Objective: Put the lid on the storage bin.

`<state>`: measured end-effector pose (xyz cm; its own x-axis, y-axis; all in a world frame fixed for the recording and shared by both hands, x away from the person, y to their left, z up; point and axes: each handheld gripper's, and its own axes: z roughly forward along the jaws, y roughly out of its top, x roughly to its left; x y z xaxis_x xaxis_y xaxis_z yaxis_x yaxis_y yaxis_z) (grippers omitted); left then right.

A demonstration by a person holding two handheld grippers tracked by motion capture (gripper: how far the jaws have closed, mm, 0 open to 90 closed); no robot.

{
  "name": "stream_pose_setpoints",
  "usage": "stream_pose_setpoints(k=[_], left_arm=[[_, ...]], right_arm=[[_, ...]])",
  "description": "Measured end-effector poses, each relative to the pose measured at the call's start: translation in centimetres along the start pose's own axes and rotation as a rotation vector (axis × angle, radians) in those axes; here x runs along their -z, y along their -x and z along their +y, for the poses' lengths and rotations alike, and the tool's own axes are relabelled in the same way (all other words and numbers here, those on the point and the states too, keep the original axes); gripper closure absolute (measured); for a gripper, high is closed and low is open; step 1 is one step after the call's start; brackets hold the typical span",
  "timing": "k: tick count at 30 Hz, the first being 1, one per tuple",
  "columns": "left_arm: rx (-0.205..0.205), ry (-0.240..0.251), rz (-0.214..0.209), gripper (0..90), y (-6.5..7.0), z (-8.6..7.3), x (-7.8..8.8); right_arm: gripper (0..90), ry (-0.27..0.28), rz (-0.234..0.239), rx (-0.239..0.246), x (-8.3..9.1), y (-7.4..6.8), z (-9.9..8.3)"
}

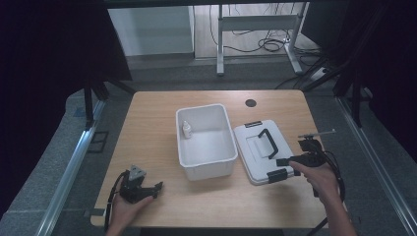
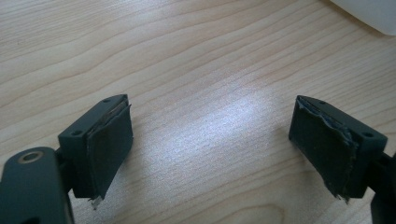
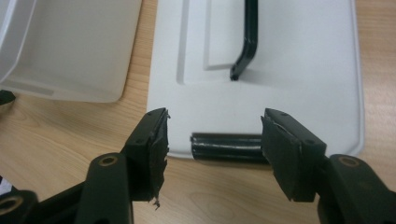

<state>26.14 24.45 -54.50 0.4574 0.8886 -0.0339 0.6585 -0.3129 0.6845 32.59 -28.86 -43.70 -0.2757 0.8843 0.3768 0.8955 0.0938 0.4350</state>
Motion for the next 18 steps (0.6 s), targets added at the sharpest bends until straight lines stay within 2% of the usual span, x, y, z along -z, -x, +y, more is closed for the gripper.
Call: stream_pose_setpoints(k=[9, 15, 18], left_arm=[[-0.001, 0.000, 0.000, 13.5, 0.0, 0.0, 0.0], [0.000, 0.000, 0.001, 13.6, 0.0, 0.0, 0.0], [0.001, 0.001, 0.001, 13.5, 0.0, 0.0, 0.0]], right_arm=[[44.1, -0.052, -0.012, -0.004, -0.9, 0.0, 3.3], [45.6, -0.077, -0.023, -0.015, -1.5, 0.1, 4.8], [46.0, -0.086, -0.022, -0.004, -1.6, 0.2, 5.4]])
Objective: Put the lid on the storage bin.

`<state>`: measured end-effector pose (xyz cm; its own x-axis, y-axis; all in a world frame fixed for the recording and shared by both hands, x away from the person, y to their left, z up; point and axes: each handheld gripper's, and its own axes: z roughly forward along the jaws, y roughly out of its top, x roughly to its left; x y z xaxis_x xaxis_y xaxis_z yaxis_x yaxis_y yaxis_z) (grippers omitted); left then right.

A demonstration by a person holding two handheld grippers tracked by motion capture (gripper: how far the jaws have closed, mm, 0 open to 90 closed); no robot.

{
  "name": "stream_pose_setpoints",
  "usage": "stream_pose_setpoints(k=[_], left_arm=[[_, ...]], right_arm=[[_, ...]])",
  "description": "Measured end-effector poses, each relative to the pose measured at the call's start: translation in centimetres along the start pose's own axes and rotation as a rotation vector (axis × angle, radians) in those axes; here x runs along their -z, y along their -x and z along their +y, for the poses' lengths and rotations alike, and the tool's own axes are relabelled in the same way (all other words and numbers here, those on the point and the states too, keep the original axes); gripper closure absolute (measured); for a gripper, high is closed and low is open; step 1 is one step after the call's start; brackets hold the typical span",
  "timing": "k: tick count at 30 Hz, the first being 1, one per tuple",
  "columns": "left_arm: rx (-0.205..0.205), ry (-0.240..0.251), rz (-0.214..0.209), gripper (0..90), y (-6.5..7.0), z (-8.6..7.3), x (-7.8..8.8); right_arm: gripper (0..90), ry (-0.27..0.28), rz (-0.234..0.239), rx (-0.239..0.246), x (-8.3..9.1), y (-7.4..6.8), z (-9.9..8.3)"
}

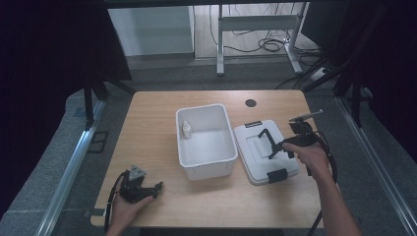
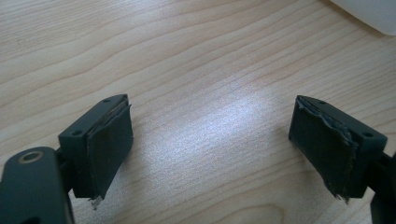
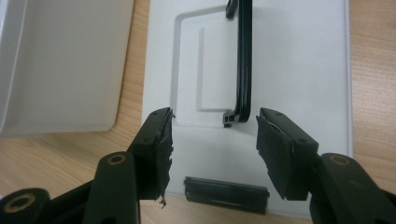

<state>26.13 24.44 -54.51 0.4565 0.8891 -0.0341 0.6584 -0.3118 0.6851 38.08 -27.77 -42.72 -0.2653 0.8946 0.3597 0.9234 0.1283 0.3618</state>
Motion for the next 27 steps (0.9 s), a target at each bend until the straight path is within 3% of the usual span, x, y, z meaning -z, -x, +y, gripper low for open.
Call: stream_pose_setpoints(k=[11, 27], left_arm=[[0.000, 0.000, 0.000, 13.6, 0.0, 0.0, 0.0], [0.000, 0.000, 0.000, 13.5, 0.0, 0.0, 0.0]], right_arm=[[46.3, -0.046, -0.014, -0.023, -1.2, 0.1, 2.1], [48.6, -0.136, -0.069, -0.010, -3.7, 0.6, 4.5]])
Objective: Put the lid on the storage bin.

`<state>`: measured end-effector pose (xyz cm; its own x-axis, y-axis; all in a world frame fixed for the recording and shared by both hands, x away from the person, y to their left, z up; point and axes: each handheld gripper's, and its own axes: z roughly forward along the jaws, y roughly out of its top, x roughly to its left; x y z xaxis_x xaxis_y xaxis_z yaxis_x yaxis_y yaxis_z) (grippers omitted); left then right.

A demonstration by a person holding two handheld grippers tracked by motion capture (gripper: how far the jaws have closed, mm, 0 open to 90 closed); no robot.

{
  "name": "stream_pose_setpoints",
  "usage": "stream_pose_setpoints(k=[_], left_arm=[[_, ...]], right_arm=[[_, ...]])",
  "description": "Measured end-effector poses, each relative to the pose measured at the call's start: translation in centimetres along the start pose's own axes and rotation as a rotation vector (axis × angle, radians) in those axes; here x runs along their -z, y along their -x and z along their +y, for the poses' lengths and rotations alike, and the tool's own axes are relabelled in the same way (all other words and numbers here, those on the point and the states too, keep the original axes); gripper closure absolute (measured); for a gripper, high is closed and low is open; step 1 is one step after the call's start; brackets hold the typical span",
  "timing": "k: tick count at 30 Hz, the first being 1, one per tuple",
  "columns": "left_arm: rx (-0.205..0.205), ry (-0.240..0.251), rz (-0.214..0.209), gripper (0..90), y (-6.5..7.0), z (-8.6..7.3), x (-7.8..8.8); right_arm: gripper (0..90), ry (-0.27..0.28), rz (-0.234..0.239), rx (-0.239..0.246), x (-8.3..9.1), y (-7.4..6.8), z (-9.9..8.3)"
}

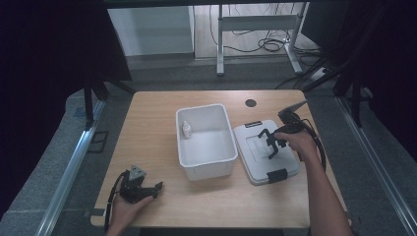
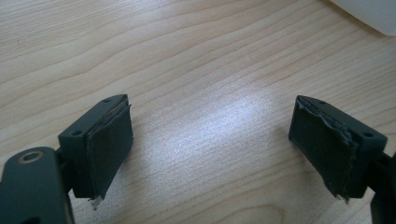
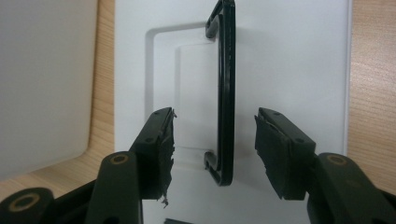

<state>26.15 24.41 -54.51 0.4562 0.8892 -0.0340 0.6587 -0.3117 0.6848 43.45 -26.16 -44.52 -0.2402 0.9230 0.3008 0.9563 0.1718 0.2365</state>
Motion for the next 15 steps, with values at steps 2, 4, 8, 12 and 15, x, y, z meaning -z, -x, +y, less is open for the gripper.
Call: stream_pose_setpoints(k=[2, 4, 8, 12, 15], left_arm=[[0.000, 0.000, 0.000, 13.5, 0.0, 0.0, 0.0], [-0.001, 0.000, 0.000, 13.5, 0.0, 0.0, 0.0], [-0.001, 0.000, 0.000, 13.5, 0.0, 0.1, -0.1], [-0.002, -0.001, 0.000, 13.5, 0.0, 0.1, -0.1], [-0.002, 0.000, -0.001, 13.5, 0.1, 0.1, -0.1]], right_arm=[[50.5, -0.004, -0.007, 0.001, -0.3, -0.1, 0.2], [51.5, -0.023, -0.029, 0.009, -0.5, -0.1, 0.5], [55.1, -0.040, -0.049, 0.021, -0.7, -0.4, 1.4], [60.1, -0.060, -0.039, 0.023, -0.8, -0.4, 2.1], [64.9, -0.084, -0.035, 0.008, -1.2, -0.2, 2.4]])
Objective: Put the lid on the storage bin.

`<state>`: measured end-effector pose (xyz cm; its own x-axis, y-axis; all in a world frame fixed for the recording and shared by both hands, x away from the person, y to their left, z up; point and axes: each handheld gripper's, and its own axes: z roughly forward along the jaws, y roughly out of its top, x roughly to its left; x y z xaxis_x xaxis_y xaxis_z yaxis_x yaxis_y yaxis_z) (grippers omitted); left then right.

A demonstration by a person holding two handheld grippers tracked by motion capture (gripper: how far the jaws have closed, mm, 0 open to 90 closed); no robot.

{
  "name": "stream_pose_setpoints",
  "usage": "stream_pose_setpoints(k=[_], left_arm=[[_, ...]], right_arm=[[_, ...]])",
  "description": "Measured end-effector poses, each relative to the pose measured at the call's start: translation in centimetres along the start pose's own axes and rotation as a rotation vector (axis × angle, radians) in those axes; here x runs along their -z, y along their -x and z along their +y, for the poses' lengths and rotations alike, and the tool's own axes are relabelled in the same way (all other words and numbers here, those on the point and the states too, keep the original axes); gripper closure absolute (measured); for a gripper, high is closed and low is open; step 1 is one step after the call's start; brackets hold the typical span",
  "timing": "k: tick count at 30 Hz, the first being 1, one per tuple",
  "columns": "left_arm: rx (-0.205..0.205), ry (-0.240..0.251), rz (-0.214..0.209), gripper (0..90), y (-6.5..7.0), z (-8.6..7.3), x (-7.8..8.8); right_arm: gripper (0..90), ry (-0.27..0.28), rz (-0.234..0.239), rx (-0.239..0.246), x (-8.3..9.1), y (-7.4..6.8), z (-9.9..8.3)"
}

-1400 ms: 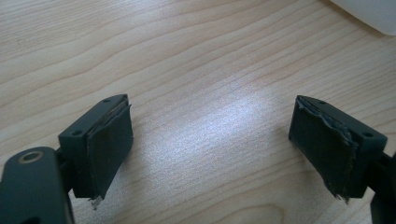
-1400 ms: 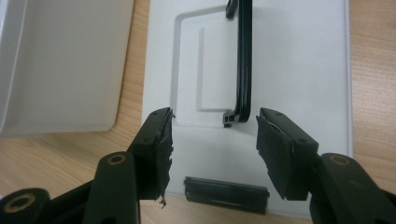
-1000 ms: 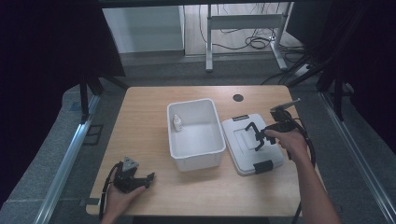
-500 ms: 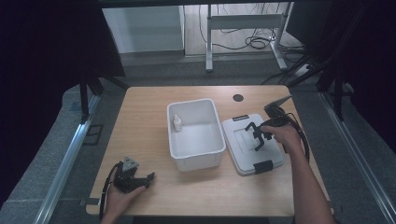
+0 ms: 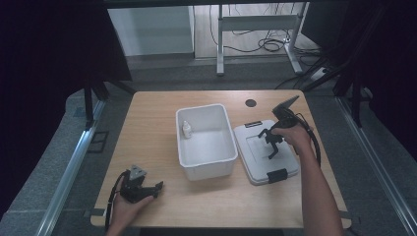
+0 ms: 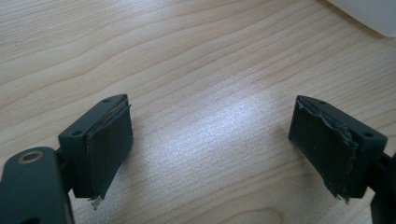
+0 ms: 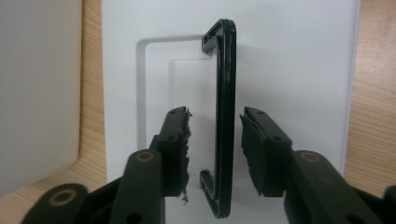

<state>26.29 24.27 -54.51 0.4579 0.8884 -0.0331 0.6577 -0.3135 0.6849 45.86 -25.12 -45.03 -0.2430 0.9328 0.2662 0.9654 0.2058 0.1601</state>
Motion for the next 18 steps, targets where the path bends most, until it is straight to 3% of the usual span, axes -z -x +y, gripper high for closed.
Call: stream_pose_setpoints(k=[6, 11, 18], left_arm=[[-0.002, -0.001, -0.002, 13.5, 0.02, 0.09, -0.07], [-0.002, -0.001, -0.002, 13.5, 0.03, 0.11, -0.10], [-0.001, 0.000, -0.002, 13.5, 0.04, 0.12, -0.11]], right_arm=[[82.0, -0.021, -0.011, -0.021, -0.84, 0.14, 0.31], [84.3, -0.012, 0.012, -0.062, -0.83, 0.01, 0.34], [84.7, -0.006, 0.002, -0.104, -0.46, -0.67, 0.08]])
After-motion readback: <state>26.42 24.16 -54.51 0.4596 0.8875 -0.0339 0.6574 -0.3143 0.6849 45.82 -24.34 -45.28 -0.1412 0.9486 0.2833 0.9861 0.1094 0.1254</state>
